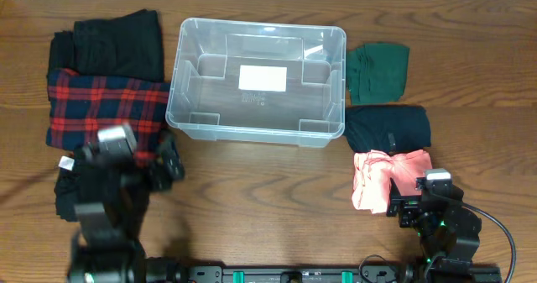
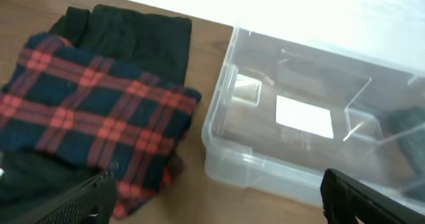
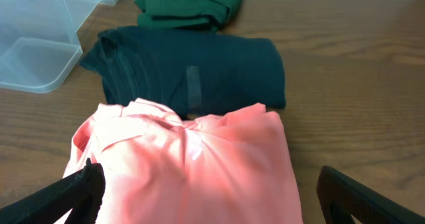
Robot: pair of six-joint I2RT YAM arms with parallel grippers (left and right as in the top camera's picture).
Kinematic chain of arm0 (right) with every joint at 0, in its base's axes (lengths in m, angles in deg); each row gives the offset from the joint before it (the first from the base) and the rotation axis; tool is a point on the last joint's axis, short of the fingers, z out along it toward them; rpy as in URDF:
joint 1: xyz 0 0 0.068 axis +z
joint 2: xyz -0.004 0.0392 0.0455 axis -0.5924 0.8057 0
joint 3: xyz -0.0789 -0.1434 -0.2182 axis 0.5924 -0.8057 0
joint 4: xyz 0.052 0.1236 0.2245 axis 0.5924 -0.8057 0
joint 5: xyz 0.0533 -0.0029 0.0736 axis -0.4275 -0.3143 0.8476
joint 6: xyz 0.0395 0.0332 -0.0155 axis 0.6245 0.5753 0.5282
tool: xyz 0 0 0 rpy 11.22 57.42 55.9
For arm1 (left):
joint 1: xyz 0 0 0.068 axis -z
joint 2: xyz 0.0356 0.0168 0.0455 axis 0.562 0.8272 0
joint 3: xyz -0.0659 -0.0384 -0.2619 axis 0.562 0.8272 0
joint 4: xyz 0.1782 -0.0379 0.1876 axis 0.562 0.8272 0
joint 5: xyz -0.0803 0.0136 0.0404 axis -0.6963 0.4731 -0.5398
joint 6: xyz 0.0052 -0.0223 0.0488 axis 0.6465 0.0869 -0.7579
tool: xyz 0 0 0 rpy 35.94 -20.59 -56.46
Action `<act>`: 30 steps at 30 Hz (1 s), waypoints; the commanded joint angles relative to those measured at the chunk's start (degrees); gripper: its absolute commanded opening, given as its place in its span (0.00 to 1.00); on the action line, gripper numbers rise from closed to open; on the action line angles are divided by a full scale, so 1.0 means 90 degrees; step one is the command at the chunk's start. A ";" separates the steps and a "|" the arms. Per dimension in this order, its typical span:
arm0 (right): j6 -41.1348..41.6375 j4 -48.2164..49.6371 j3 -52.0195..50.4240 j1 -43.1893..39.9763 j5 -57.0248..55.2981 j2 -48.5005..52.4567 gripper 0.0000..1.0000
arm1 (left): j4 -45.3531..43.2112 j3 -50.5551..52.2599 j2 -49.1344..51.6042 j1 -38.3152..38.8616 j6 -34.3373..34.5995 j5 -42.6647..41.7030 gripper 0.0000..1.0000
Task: Pack container
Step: 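Grasp the black garment at bottom left with the left gripper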
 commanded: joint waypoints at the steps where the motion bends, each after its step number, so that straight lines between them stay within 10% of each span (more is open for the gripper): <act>1: -0.0090 -0.0005 -0.0022 -0.0049 -0.0019 -0.0034 0.99 | 0.0117 -0.1219 0.1090 -0.0015 0.0107 0.0066 0.98; 9: -0.0090 -0.0005 -0.0022 -0.0049 -0.0019 -0.0034 0.99 | -0.0070 -0.2528 0.2137 -0.0095 -0.0068 0.0835 0.98; 15: -0.0090 -0.0005 -0.0022 -0.0049 -0.0019 -0.0034 0.99 | 0.1625 -0.2633 0.2334 -0.1319 0.2735 0.2523 0.98; 30: -0.0090 -0.0005 -0.0022 -0.0049 -0.0019 -0.0034 0.99 | 0.3162 -0.2606 0.4352 -0.5571 0.2113 -0.1003 0.98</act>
